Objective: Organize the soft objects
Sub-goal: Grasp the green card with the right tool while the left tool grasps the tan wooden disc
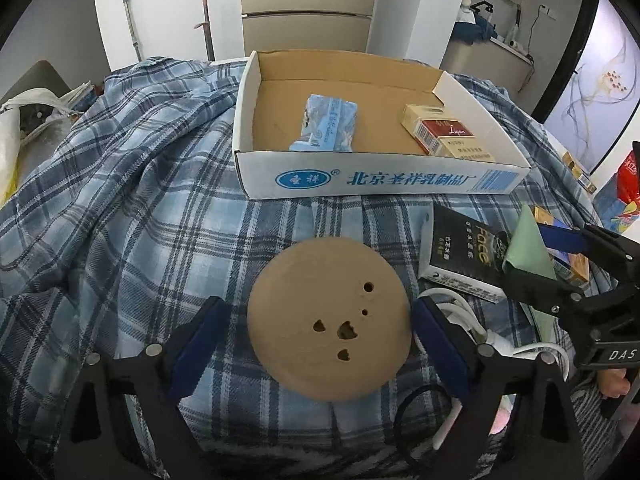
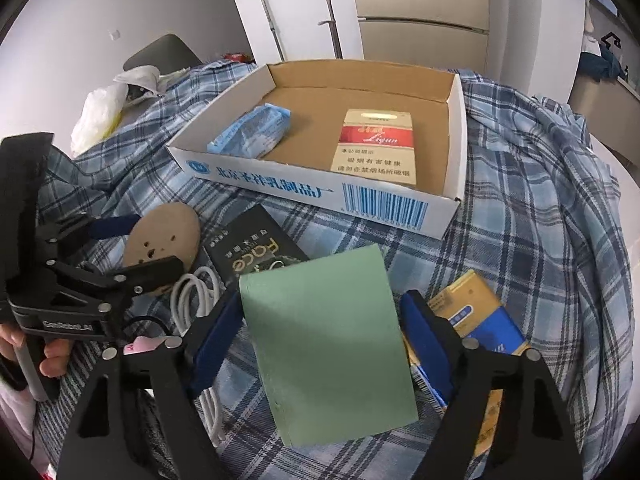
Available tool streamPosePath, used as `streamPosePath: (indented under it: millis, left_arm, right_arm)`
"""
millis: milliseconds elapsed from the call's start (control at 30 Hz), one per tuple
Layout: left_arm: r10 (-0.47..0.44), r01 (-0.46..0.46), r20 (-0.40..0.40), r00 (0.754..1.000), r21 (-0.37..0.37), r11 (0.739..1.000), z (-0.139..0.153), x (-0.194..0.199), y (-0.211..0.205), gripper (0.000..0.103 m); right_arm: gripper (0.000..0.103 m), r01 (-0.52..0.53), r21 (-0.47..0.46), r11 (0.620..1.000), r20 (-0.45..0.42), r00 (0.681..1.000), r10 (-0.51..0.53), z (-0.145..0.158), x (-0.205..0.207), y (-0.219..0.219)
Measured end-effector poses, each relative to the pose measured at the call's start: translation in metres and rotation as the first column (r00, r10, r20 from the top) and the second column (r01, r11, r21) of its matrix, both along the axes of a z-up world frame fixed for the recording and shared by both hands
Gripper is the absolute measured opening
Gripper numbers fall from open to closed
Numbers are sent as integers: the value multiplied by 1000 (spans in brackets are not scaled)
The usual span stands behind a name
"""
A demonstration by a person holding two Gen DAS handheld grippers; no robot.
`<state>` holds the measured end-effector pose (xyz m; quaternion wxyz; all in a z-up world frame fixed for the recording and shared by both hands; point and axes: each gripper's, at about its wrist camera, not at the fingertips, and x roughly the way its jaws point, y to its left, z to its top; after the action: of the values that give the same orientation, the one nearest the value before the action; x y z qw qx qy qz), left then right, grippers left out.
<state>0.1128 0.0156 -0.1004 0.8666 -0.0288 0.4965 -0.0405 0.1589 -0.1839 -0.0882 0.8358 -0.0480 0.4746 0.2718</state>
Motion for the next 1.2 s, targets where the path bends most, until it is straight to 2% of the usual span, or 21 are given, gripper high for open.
streamPosePath:
  millis: [67, 200, 300, 600, 633, 667, 700, 833, 1000, 1100, 1200]
  left_arm:
    - [-1, 1, -1, 1000, 1, 1000, -1, -1, -1, 94]
    - [-8, 8, -3, 1000, -2, 1000, -1, 0, -2, 92]
    - [-8, 8, -4, 1000, -1, 1000, -1, 0, -2, 92]
    - [-18, 18, 1, 1000, 46, 999, -2, 0, -9, 92]
    - [-19, 19, 3, 1000, 49, 999, -1, 0, -9, 92]
    - [-22, 22, 9, 1000, 48, 999, 0, -1, -10, 84]
    - [-33, 32, 16, 999, 41, 999, 0, -2, -10, 81]
    - [-30, 28, 58, 998, 37, 999, 5, -8, -9, 76]
    - [-26, 27, 207, 978, -1, 1000, 28, -28, -3, 74]
    - [-34, 39, 338, 941, -8, 999, 46, -45, -3, 74]
    - [-48, 53, 434, 900, 1, 999, 60, -58, -6, 74]
  right_arm:
    - [74, -4, 0, 1000, -3, 1000, 4, 0, 0, 0]
    - [74, -18, -1, 1000, -7, 1000, 17, -1, -1, 2]
    - [75, -39, 1, 999, -45, 998, 39, -5, -1, 4]
    - [73, -54, -40, 998, -14, 998, 53, -5, -6, 10]
    - [73, -50, -40, 998, -6, 999, 50, -4, -6, 10]
    - [73, -46, -39, 998, 4, 999, 46, -2, -7, 9]
    - [73, -43, -32, 999, 18, 999, 44, 0, -8, 9]
    - [73, -13, -10, 1000, 118, 993, 14, 15, -18, 1]
    - [73, 52, 14, 999, 293, 955, -54, 39, -38, -8]
    - [73, 109, 47, 993, 400, 909, -118, 54, -48, -16]
    - [73, 154, 97, 983, 483, 857, -182, 67, -58, -24]
